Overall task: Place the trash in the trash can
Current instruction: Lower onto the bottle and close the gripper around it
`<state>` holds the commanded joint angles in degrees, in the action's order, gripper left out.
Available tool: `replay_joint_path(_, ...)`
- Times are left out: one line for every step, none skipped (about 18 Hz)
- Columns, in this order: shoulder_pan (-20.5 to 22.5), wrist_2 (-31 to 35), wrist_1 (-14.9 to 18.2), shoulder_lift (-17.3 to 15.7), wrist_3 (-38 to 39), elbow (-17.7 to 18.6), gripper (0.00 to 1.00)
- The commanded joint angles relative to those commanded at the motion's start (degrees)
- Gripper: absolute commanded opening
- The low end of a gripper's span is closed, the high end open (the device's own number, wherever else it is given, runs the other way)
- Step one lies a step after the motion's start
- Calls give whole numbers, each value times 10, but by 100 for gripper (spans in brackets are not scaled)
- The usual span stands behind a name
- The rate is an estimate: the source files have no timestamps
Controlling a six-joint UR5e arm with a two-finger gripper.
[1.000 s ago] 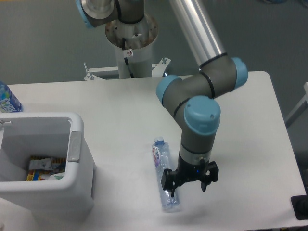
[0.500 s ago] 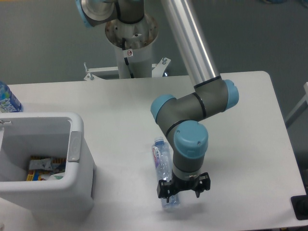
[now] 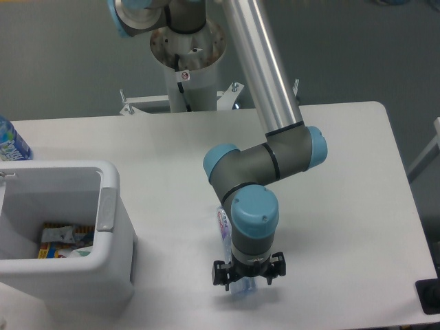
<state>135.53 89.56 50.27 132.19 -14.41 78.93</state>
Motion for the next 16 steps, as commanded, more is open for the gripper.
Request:
replay_joint_path(0, 1, 0, 1, 0, 0, 100)
replay_joint_path(-1, 2, 0, 3, 0, 0, 100)
replay_joint_path(-1, 3, 0, 7, 0, -1, 100)
replay_joint_path(-1, 4, 0, 10, 0, -1, 100)
replay_joint_path(-1, 11, 0, 11, 0, -2, 100)
replay_joint_path(-1, 18, 0, 11, -1, -2, 100)
replay_joint_path(-1, 20, 0, 11, -1, -1, 98)
replay_joint_path(-1, 21, 0, 11, 0, -2, 96)
replay_joint_path(-1, 21, 0, 11, 0, -2, 93)
replay_joint_path(-1, 22, 1, 10, 1, -2, 89)
replay_joint_path(-1, 22, 1, 9, 1, -1, 83)
replay_joint_path(-1, 22, 1, 8, 1, -1, 77)
replay_joint_path(-1, 22, 1, 8, 1, -1, 71)
replay_joint_path(-1, 22, 1, 7, 1, -1, 67)
replay_joint_path(-1, 23, 1, 7, 1, -1, 63)
replay_joint_path(-1, 23, 1, 7, 1, -1, 63)
